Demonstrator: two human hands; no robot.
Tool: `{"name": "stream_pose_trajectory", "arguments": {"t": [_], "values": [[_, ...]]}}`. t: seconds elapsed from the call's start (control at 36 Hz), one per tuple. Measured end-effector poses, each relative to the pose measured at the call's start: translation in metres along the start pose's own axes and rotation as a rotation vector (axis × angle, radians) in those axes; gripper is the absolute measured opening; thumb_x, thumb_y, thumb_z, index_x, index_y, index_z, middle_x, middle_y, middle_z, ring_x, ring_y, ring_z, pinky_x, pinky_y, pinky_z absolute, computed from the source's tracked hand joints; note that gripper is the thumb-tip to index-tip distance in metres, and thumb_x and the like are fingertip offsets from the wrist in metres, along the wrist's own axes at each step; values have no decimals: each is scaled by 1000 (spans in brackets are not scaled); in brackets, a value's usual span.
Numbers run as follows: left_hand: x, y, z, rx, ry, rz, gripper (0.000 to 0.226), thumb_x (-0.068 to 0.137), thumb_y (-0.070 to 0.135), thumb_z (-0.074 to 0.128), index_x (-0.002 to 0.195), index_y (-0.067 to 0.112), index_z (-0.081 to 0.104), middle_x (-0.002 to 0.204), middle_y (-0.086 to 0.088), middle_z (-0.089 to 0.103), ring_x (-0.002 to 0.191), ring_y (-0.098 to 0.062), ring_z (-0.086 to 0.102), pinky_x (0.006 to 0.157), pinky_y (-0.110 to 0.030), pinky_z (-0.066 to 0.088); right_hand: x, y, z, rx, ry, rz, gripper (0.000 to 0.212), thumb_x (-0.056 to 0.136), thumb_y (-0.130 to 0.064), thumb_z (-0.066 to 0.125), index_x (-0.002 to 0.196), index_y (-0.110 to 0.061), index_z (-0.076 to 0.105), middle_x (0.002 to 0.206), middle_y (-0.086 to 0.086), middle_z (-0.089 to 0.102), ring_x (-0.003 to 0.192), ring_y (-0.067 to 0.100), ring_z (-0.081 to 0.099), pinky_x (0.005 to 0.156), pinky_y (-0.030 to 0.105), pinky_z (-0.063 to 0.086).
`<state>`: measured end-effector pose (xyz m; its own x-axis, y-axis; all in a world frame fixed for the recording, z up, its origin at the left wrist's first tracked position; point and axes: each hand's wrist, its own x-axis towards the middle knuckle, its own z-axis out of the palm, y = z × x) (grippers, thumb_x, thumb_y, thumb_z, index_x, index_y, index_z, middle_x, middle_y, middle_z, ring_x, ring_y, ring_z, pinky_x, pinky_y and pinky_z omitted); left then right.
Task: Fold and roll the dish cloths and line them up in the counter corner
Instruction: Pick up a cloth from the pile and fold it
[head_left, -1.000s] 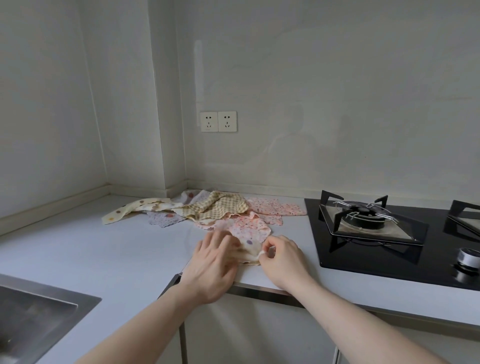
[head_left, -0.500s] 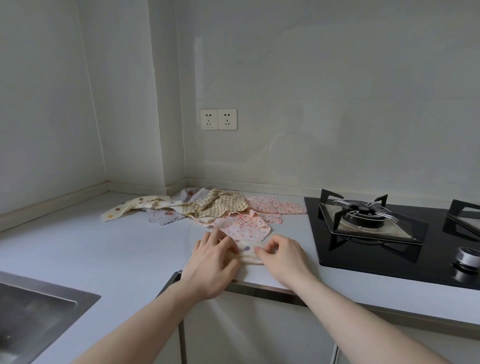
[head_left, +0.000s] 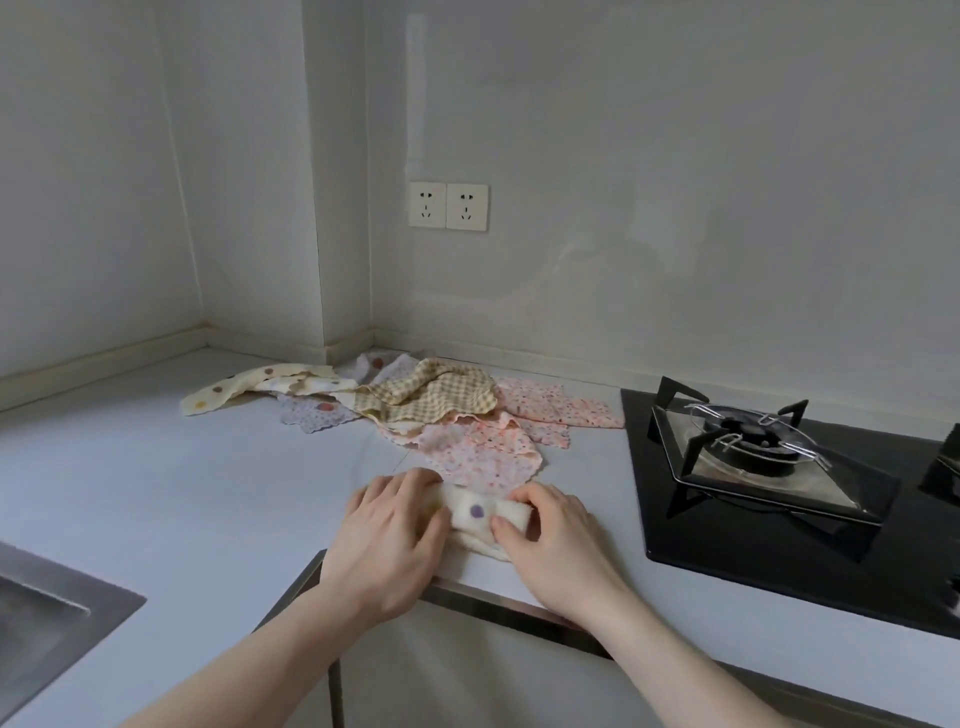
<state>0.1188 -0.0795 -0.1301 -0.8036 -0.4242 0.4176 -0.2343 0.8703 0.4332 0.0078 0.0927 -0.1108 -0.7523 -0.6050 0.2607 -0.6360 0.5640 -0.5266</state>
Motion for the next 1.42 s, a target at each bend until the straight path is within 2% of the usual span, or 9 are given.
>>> {"name": "stream_pose_trajectory", "arguments": {"t": [0.31,0.42,0.53,0.64,0.81,0.89,1.03,1.22,1.42], "values": [[-10,12,-15,-316,-31,-204,43,91,22,58,125,44,44,105,22,60,88,-5,57,78,-26,44,-6,5,0,134,-70,18,31,80,-61,58,102,-40,51,87,-14,64,91,7,56,83,31,45],[-10,31,-35,-373,-114,-319,43,90,15,63,123,40,51,113,24,60,100,3,58,80,-15,44,-4,-3,-17,344,-195,178,21,82,-44,70,99,-41,59,94,-14,66,92,2,59,77,15,45],[-4,69,-77,-625,-277,-595,41,89,4,64,115,34,57,103,0,63,79,-2,59,69,-18,52,-13,-29,-60,610,-342,403,21,85,-12,76,98,-26,67,96,-5,72,91,10,67,72,13,49],[-1,113,-142,-696,-306,-666,39,88,4,69,114,31,61,107,-2,59,81,0,55,71,-12,47,-34,-59,-125,689,-387,558,27,84,-23,79,107,-33,69,103,-4,73,95,16,70,76,26,58],[14,173,-213,-872,-290,-704,36,79,11,83,110,21,67,89,11,73,77,-8,68,65,-21,53,-54,-101,-234,731,-307,562,24,87,-29,77,110,-28,71,102,0,75,84,13,69,74,23,54],[28,202,-229,-949,-372,-745,27,82,20,83,105,16,69,89,2,76,75,-8,70,60,-21,52,-64,-108,-277,742,-233,548,20,90,-28,74,110,-29,71,99,0,76,82,14,68,77,27,54],[52,252,-232,-881,-615,-602,31,96,39,67,95,8,71,74,3,72,70,-11,68,65,-29,47,-80,-98,-337,734,-105,555,19,94,-24,70,112,-31,70,102,-4,75,89,7,69,75,24,52],[76,346,-211,-922,-645,-316,10,97,11,65,91,3,67,71,-1,70,67,-9,64,61,-18,49,-117,-54,-411,702,60,614,20,94,-27,70,114,-31,69,100,-9,75,81,-1,66,70,17,47],[80,471,-164,-824,-745,-111,15,95,27,69,96,13,71,83,-3,77,75,-18,73,71,-30,58,-178,25,-492,630,175,676,12,95,-34,68,103,-26,71,82,-3,73,72,6,64,68,19,50]]}}
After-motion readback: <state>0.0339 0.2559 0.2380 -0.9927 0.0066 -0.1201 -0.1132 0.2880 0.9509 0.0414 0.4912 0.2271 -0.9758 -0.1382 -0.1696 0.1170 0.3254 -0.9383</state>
